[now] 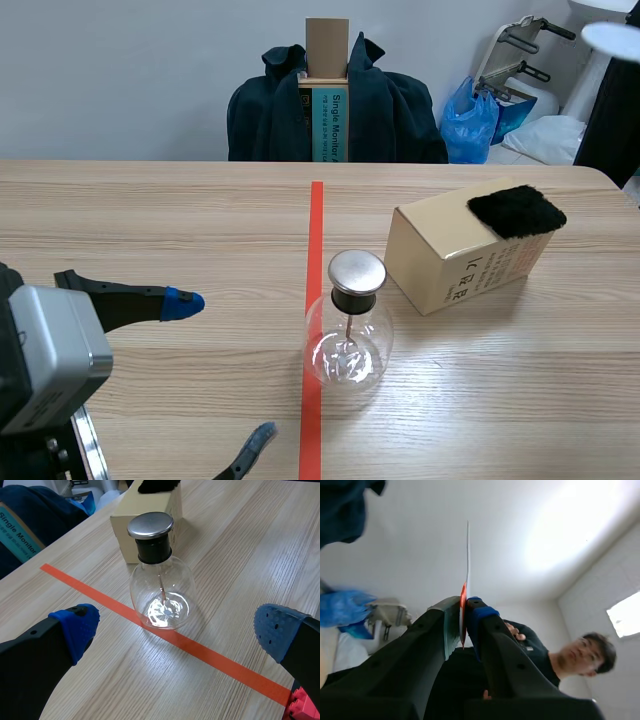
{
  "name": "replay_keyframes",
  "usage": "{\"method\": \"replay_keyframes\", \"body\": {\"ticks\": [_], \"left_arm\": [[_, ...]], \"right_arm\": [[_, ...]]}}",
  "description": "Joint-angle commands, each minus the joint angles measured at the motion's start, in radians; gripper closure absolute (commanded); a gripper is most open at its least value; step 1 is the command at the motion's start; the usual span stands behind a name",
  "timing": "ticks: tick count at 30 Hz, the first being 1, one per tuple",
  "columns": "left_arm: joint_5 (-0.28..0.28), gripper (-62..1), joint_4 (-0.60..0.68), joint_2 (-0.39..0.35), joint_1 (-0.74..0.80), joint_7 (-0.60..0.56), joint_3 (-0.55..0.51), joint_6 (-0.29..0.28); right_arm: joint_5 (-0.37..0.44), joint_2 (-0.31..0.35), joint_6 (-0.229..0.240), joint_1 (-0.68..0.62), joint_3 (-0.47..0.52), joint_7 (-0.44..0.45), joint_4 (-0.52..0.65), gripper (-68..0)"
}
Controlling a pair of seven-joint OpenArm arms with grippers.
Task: Do the electroscope experiment.
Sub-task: 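Rub the plate on the fur, then bring the plate to the electroscope and point at the metal foil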
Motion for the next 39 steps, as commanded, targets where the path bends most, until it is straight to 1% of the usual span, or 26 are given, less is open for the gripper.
{"method": "replay_keyframes", "body": {"ticks": [1, 4, 7, 8, 9, 11, 12, 13, 15, 16, 18, 21, 25, 28, 31, 36, 39], "left_arm": [[-0.010, -62.3, 0.005, 0.002, -0.003, -0.013, 0.003, 0.002], [-0.010, -62.3, 0.005, 0.002, -0.003, -0.008, 0.003, 0.002], [-0.010, -62.3, 0.005, 0.002, -0.006, 0.021, 0.004, 0.001], [-0.010, -60.8, 0.003, 0.002, -0.013, 0.039, 0.005, -0.004], [-0.011, -52.3, -0.005, 0.002, -0.024, 0.058, 0.008, -0.017], [-0.011, -32.8, -0.036, 0.002, -0.067, 0.093, 0.020, -0.053], [-0.012, -24.1, -0.061, 0.003, -0.094, 0.096, 0.030, -0.075], [-0.020, -16.7, -0.091, 0.006, -0.125, 0.096, 0.041, -0.094], [-0.027, -5.9, -0.158, 0.020, -0.190, 0.095, 0.067, -0.121], [-0.034, -2.4, -0.193, 0.029, -0.224, 0.094, 0.082, -0.132], [-0.034, -2.7, -0.267, 0.050, -0.290, 0.071, 0.114, -0.154], [-0.038, -2.7, -0.380, 0.090, -0.383, 0.029, 0.166, -0.160], [-0.041, -2.7, -0.499, 0.132, -0.475, -0.007, 0.218, -0.160], [-0.047, -2.7, -0.553, 0.156, -0.515, -0.029, 0.245, -0.160], [-0.067, -2.7, -0.591, 0.179, -0.541, -0.045, 0.270, -0.160], [-0.068, -2.7, -0.621, 0.202, -0.566, -0.051, 0.304, -0.160], [-0.068, -2.7, -0.631, 0.212, -0.568, -0.066, 0.309, -0.159]], "right_arm": [[0.063, 0.027, -0.007, 0.012, 0.002, 0.000, 0.033, -0.8], [0.156, 0.036, -0.008, 0.012, 0.008, -0.001, 0.075, -0.8], [0.212, 0.035, -0.008, 0.012, 0.026, 0.001, 0.113, -0.8], [0.236, 0.033, -0.012, 0.012, 0.032, 0.001, 0.126, -0.8], [0.258, 0.030, -0.021, 0.012, 0.037, 0.001, 0.137, -0.8], [0.291, 0.028, -0.035, 0.012, 0.042, 0.001, 0.161, -0.8], [0.307, 0.028, -0.035, 0.011, 0.042, 0.000, 0.171, -0.8], [0.321, 0.028, -0.046, 0.011, 0.043, 0.000, 0.180, -0.8], [0.339, 0.028, -0.073, 0.011, 0.043, -0.001, 0.195, -0.8], [0.346, 0.028, -0.080, 0.011, 0.043, 0.000, 0.200, -0.8], [0.349, 0.028, -0.080, 0.011, 0.043, -0.001, 0.207, -0.8], [0.349, 0.020, -0.083, 0.006, 0.043, 0.003, 0.208, -0.8], [0.348, -0.018, -0.084, 0.006, 0.043, 0.009, 0.208, -0.8], [0.336, -0.050, -0.101, 0.006, 0.043, 0.032, 0.208, -0.8], [0.299, -0.082, -0.109, 0.006, 0.043, 0.062, 0.208, -0.8], [0.211, -0.134, -0.105, 0.006, 0.036, 0.072, 0.208, -0.8], [0.162, -0.158, -0.105, 0.001, 0.007, 0.072, 0.208, -0.8]]}}
